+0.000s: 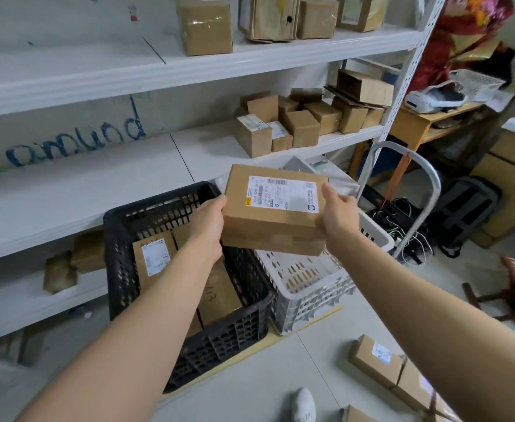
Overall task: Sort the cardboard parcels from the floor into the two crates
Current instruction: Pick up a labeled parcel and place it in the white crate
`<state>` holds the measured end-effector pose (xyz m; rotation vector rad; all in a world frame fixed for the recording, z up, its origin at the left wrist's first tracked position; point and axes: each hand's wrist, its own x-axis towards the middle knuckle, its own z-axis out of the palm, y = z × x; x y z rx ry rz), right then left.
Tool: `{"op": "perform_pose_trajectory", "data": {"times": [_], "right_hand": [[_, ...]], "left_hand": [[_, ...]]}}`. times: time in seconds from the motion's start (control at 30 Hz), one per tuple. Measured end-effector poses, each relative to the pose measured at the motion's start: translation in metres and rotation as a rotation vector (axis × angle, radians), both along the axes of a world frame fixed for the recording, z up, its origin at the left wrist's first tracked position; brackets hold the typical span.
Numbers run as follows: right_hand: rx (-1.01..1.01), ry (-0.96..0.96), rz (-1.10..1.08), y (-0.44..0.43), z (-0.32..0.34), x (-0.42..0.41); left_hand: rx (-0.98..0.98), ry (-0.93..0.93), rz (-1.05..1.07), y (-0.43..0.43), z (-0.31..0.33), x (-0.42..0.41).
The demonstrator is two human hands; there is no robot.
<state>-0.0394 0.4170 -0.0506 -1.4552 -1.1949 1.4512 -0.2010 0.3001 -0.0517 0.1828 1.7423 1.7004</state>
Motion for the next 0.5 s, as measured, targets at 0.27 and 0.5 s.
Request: {"op": "perform_pose_trajectory", "data": {"times": [0.27,0.5], "right_hand": [[0.039,0.013,0.059,0.116,-0.002,-0.022],[-0.049,-0.011,0.132,0.171,-0.041,-0.038]], "left_hand": [[-0.007,-0.054,-0.040,0.113,0.012,-0.019],[-0.076,-0.061,0.035,0.174,-0.024,-0.036]]}}
